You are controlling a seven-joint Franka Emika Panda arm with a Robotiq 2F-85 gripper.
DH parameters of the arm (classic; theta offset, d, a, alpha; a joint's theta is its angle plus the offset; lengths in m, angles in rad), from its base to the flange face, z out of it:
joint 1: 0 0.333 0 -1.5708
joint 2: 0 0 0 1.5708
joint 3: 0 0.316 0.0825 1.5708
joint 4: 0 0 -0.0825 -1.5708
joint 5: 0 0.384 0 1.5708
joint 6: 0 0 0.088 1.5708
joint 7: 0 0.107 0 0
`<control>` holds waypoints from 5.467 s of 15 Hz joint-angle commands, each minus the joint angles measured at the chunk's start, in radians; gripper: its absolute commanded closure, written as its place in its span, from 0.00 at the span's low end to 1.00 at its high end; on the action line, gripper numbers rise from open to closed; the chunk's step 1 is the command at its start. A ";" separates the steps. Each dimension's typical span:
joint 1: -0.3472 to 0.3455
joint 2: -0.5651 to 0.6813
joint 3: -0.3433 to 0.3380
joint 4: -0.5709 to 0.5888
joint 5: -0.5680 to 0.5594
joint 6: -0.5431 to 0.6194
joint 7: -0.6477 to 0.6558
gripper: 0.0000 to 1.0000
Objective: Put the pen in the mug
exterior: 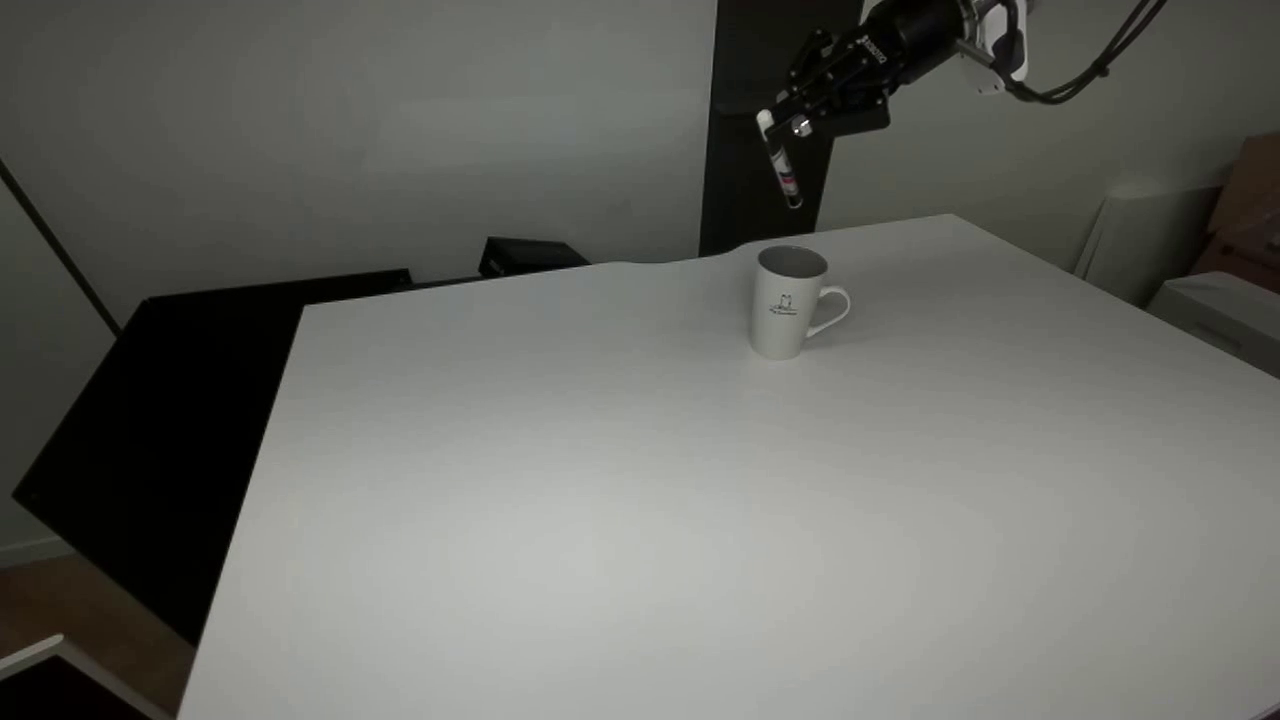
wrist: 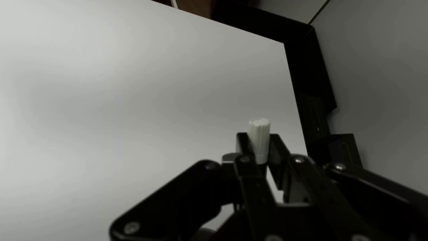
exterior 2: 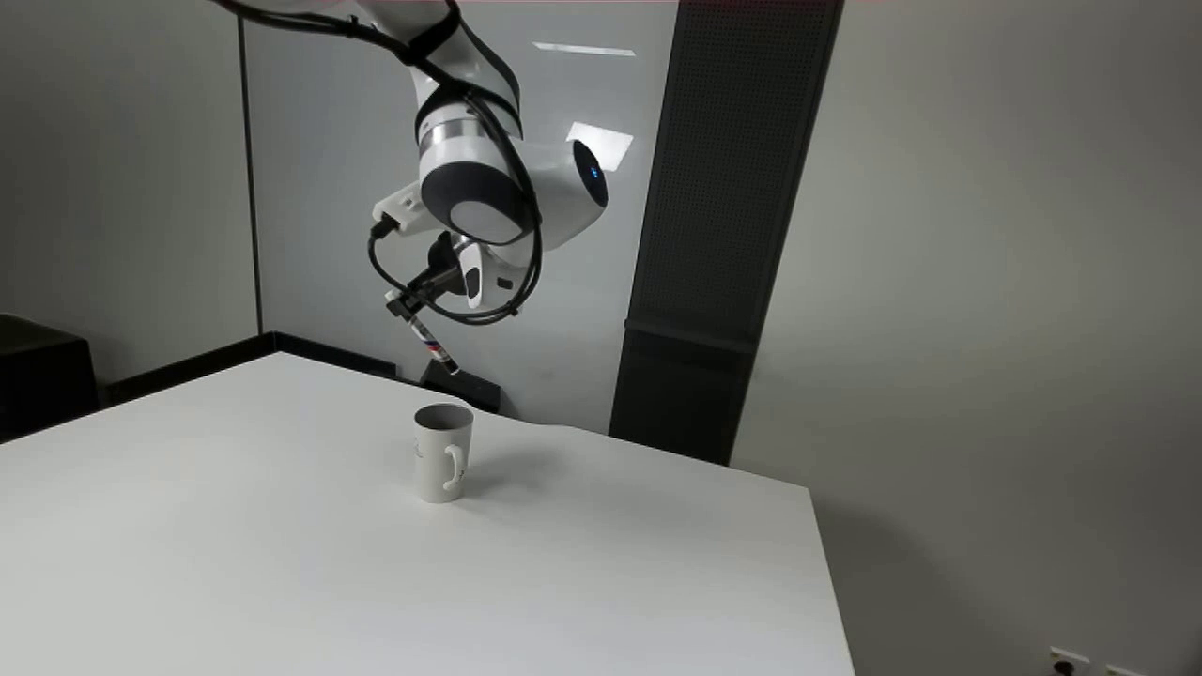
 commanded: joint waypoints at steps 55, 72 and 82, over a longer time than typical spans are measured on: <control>0.028 0.064 0.002 -0.015 0.008 0.166 0.062 0.93; 0.012 0.105 0.002 -0.014 0.027 0.154 0.062 0.93; 0.046 0.105 -0.011 -0.028 -0.054 0.151 0.064 0.31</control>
